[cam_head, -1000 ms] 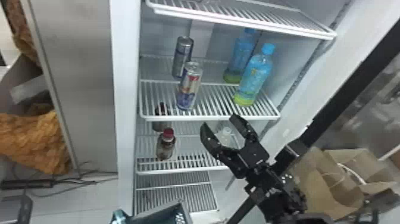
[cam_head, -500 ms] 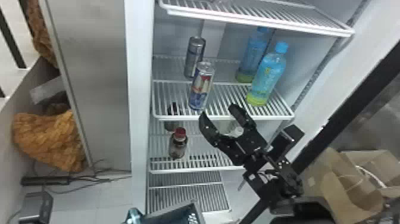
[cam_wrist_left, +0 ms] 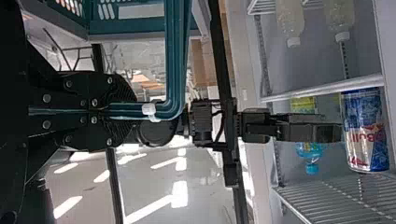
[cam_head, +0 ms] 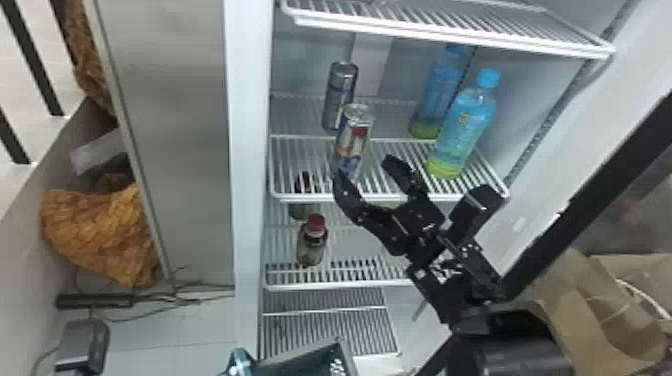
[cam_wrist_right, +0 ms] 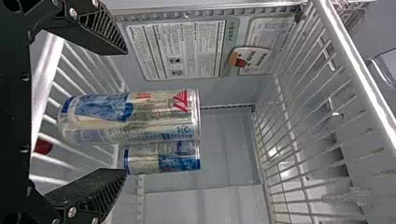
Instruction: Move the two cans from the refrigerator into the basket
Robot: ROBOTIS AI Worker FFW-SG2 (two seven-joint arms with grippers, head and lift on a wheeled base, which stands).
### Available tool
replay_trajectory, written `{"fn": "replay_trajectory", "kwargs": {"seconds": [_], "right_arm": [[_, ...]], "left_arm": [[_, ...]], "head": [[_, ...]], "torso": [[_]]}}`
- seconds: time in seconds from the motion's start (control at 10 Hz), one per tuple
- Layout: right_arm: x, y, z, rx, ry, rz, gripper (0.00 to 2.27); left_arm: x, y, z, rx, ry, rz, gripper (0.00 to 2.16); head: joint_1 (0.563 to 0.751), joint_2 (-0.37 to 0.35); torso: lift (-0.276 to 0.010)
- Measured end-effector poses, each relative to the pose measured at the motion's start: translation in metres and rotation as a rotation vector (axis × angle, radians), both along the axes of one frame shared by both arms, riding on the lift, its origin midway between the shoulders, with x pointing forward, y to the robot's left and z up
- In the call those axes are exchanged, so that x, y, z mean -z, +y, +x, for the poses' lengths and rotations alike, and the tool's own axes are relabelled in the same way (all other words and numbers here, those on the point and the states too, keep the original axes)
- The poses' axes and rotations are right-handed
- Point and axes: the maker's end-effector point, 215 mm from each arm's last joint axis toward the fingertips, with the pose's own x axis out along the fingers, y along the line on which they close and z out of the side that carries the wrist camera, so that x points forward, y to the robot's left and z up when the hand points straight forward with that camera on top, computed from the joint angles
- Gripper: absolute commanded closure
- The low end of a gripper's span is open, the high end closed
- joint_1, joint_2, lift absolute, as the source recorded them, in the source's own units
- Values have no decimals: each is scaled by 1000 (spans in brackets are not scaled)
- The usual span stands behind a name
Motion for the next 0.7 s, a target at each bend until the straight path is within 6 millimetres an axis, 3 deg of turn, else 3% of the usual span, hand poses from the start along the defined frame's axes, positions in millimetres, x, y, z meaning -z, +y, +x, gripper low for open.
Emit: {"fn": "replay_trajectory", "kwargs": {"seconds": [0.2,0.7], "right_arm": [[-4,11,10,-9,-6,-3,142],[-6,18,31,-5,-9,-16,148]], "left_arm": [[1,-1,-1,4,3,0,1197],[2,-1,-2,12,7,2,1197]], "head": [[695,-195],[695,-180]], "torso": [[-35],[-35]]}}
